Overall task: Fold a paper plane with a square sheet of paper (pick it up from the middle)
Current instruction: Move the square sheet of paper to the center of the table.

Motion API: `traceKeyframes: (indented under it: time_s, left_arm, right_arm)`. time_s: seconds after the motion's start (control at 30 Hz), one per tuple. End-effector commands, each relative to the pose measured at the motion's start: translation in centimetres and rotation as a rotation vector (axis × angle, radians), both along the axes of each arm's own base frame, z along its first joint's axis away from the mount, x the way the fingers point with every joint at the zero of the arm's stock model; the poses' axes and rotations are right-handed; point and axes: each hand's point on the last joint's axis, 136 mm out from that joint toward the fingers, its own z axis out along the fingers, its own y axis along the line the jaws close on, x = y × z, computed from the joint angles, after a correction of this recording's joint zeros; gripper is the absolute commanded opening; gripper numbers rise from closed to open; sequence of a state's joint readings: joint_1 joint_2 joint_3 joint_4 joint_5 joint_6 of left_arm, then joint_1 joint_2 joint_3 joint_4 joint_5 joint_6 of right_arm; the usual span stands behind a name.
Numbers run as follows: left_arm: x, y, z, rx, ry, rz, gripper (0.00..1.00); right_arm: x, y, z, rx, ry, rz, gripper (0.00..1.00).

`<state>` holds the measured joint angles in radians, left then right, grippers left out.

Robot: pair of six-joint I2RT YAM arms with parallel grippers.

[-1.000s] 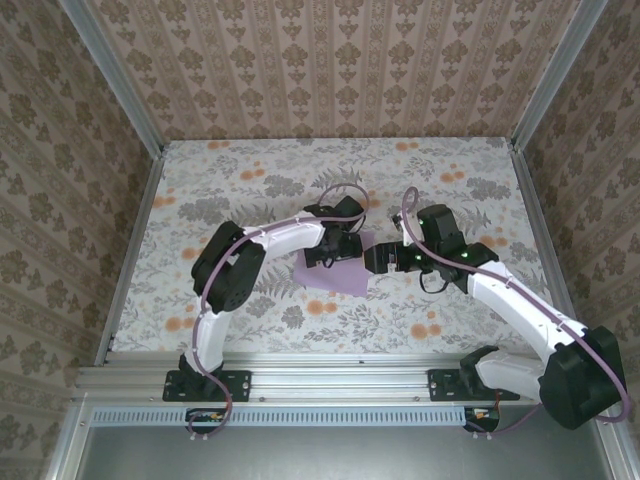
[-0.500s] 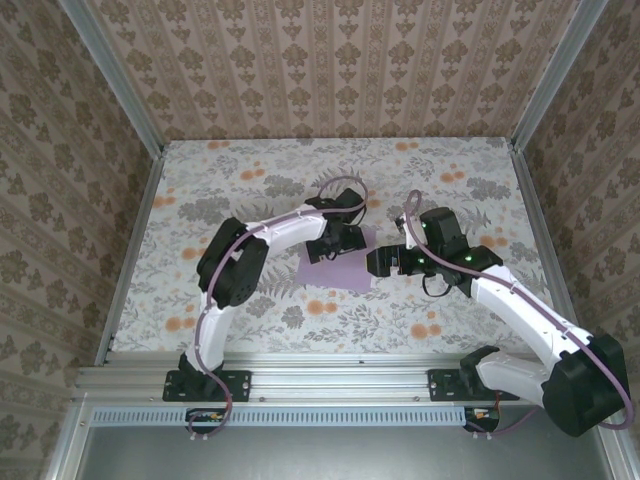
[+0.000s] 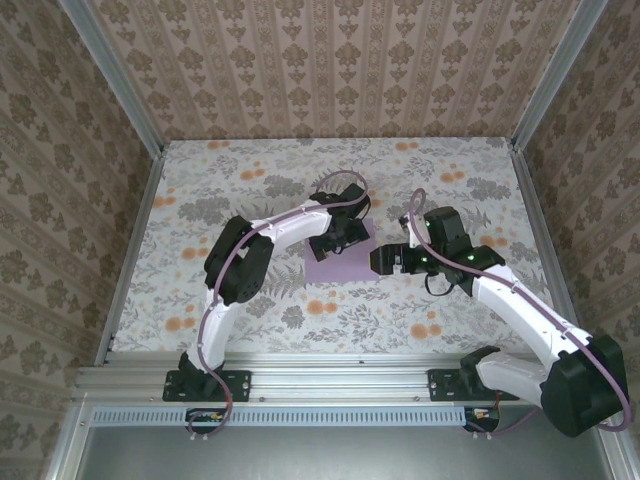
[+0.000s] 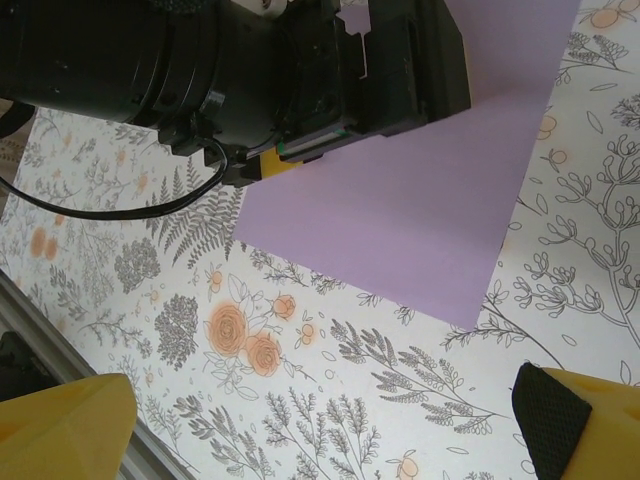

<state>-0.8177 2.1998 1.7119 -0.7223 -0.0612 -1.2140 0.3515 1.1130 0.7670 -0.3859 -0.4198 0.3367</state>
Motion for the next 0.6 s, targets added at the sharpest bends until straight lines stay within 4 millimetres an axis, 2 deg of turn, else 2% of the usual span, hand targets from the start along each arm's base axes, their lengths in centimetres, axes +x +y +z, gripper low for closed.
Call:
traceKeyframes:
  time_s: [0.0, 0.3, 0.47, 0.57]
  left_arm:
    - [-1.2, 0.4, -0.6, 0.016, 0.038, 0.077, 1.00]
    - [-0.3, 0.4, 1.7, 0.054, -0.026, -0.066, 1.00]
    - [0.7, 1.3, 5.0, 0.075, -0.109, -0.143, 1.00]
    - [1.1, 2.7, 7.1, 0.088, -0.160, -0.225, 1.00]
  right_arm:
    - [-0.9, 0.2, -0.1, 0.024, 0.016, 0.036, 1.00]
    - [-1.5, 0.6, 0.0, 0.051, 0.032, 0.058, 1.00]
    - [-1.2, 0.7, 0.3, 0.049, 0.040, 0.054, 1.00]
    - [-1.0, 0.9, 0.2, 0.024, 0.050, 0.056, 1.00]
